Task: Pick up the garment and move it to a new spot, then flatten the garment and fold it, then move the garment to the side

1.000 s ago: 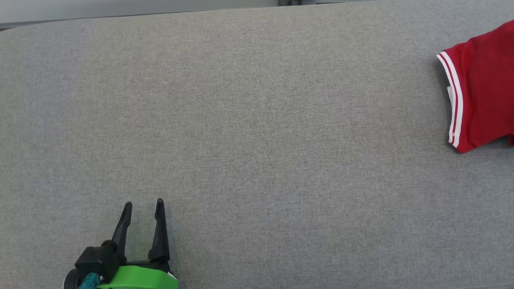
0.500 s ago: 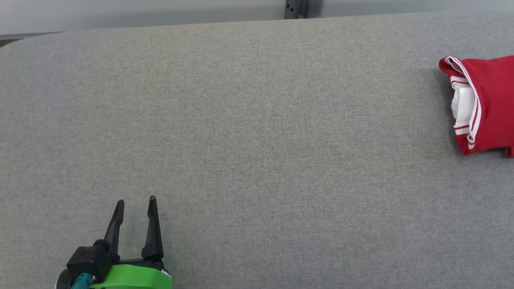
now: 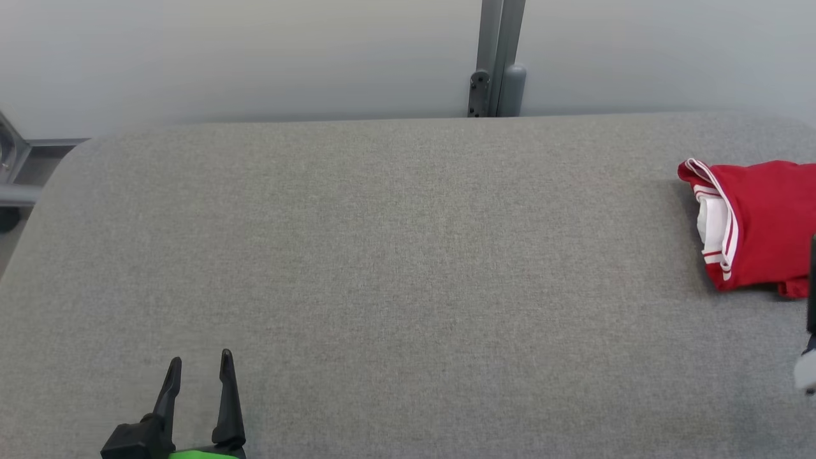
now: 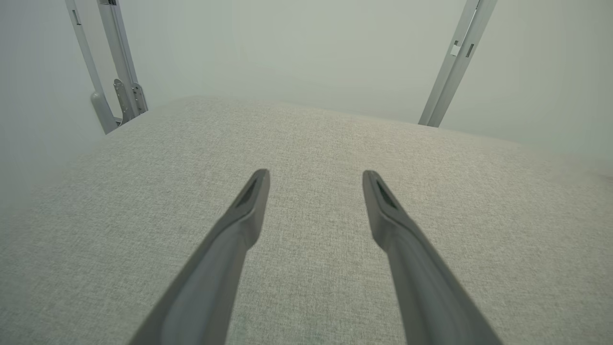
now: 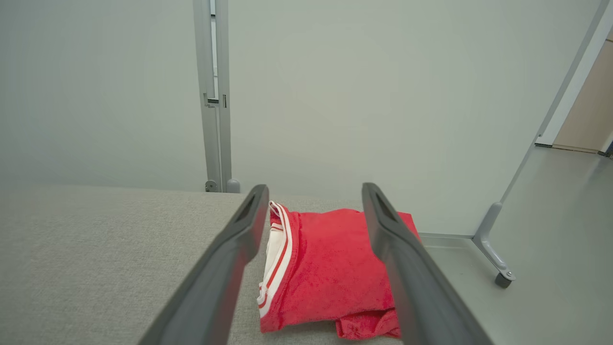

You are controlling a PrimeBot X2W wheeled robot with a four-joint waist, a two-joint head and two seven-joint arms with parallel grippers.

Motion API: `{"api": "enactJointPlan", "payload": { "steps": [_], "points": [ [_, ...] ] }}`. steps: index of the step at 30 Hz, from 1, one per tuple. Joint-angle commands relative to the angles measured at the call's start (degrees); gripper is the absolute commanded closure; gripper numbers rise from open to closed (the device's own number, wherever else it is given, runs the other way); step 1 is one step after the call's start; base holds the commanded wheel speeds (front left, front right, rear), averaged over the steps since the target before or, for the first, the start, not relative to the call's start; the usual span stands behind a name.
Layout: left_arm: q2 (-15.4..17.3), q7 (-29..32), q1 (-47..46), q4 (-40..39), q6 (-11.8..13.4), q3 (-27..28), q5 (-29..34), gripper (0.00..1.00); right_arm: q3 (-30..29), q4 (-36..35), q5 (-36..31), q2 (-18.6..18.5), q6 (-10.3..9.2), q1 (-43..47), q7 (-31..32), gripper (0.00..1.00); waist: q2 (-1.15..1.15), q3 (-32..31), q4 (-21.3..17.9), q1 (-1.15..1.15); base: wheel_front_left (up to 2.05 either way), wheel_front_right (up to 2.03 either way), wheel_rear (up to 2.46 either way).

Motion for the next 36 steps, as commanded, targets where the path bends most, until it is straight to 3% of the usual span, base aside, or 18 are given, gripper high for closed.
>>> {"api": "enactJointPlan", "payload": {
  "steps": [1, 12, 23, 24, 28, 36],
  "points": [
    [0.09, -0.14, 0.53, 0.41, -0.39, 0.51, 0.44, 0.00, 0.32, 0.07, -0.17, 2.21, -0.03, 2.01, -1.58, 0.00, 0.00, -2.80, 1.25, 0.00, 0.00, 0.00, 0.00],
    [0.09, -0.14, -0.60, 5.95, -3.45, 0.05, 0.99, 0.00, 6.49, 4.01, -4.69, 12.79, -0.04, 9.30, -5.31, 0.00, 0.00, -4.56, 0.98, 0.00, 0.00, 0.00, 0.00],
    [0.09, -0.14, -1.31, 8.38, -4.29, -1.01, 0.20, 0.00, 7.51, 1.67, -7.04, 15.29, -0.04, 10.59, -5.30, 0.00, 0.00, -4.61, 0.77, 0.00, 0.00, 0.00, 0.00],
    [0.01, 0.00, -0.41, 8.55, -4.14, -1.29, 0.37, 1.00, 7.58, 1.78, -6.86, 15.26, 0.01, 9.91, -5.10, 1.00, 0.00, -4.62, 0.76, 0.00, 0.00, 0.00, 0.00],
    [-0.21, 0.50, 0.18, 10.34, -4.20, -1.45, -0.04, 1.00, 7.66, 3.68, -6.49, 16.04, 0.02, 9.85, -4.80, 1.00, 0.00, -4.59, 0.78, 0.00, 0.00, 0.00, 0.00],
    [-0.18, 2.87, -1.39, 9.83, -4.28, -0.33, -8.53, 1.00, 7.41, 4.39, 2.72, 16.25, 0.02, 8.00, -2.18, 1.00, 0.00, -4.41, 0.43, 0.00, 0.00, 0.00, 0.00]
  ]
}}
